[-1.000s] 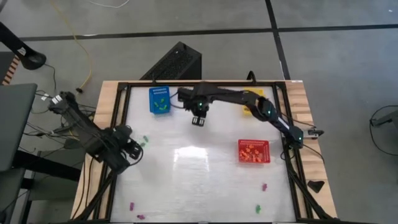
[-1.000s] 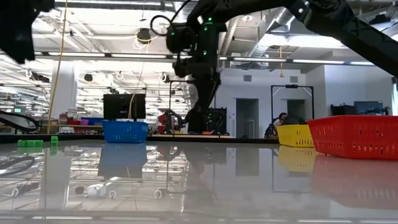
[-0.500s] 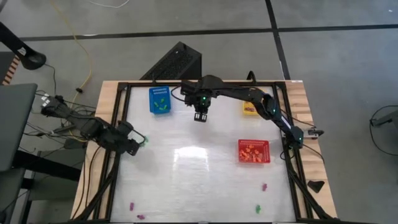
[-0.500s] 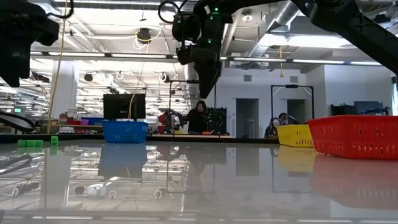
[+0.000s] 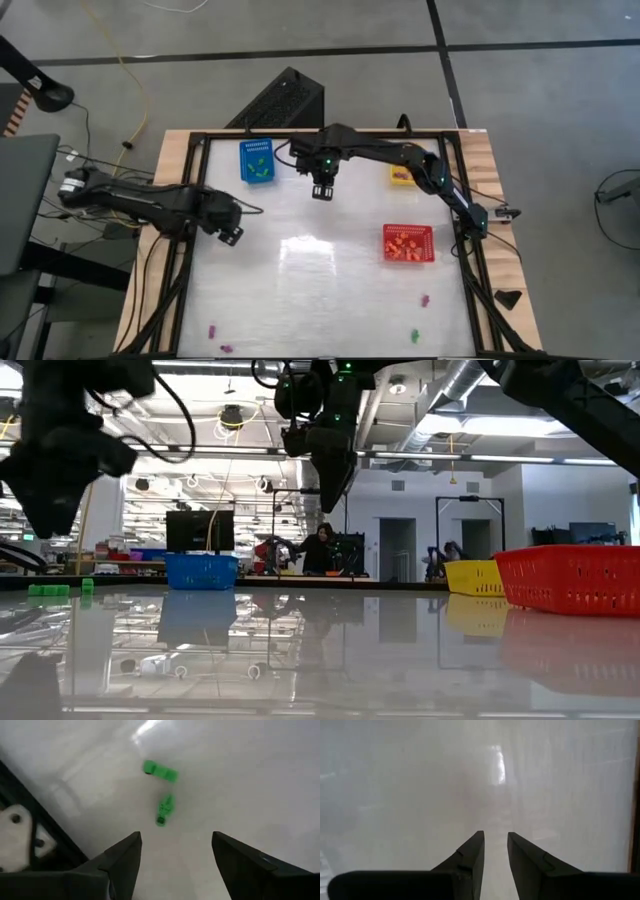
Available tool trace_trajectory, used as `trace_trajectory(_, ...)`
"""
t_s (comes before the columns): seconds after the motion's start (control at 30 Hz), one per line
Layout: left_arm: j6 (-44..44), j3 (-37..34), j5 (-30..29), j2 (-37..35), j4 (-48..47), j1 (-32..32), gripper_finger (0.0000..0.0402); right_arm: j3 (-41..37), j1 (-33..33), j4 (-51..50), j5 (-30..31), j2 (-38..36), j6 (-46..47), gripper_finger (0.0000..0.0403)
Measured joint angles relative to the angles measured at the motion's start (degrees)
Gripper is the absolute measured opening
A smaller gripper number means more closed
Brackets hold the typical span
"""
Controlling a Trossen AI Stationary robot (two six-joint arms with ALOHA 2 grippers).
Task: Sort Halloween decoration
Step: Put the green skeleton toy into the blue bin
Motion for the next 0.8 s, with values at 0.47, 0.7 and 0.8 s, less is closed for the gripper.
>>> trace_trajectory(0.47, 10.64, -6.37, 12.74, 5.58, 6.07, 9.22, 0.0233, 0.0, 1.75, -0.72, 0.0, 0.0, -0.05, 0.0118)
trace_trajectory(0.7, 9.98, -9.11, 10.59, 5.67, 8.13, 9.21, 0.0233, 0.0, 1.66, -0.99, 0.0, 0.0, -0.15, 0.0118)
trace_trajectory(0.8, 9.86, -9.01, 7.56, 5.67, 9.0, 9.21, 0.0233, 0.0, 1.65, -0.9, 0.0, 0.02, -0.39, 0.0118)
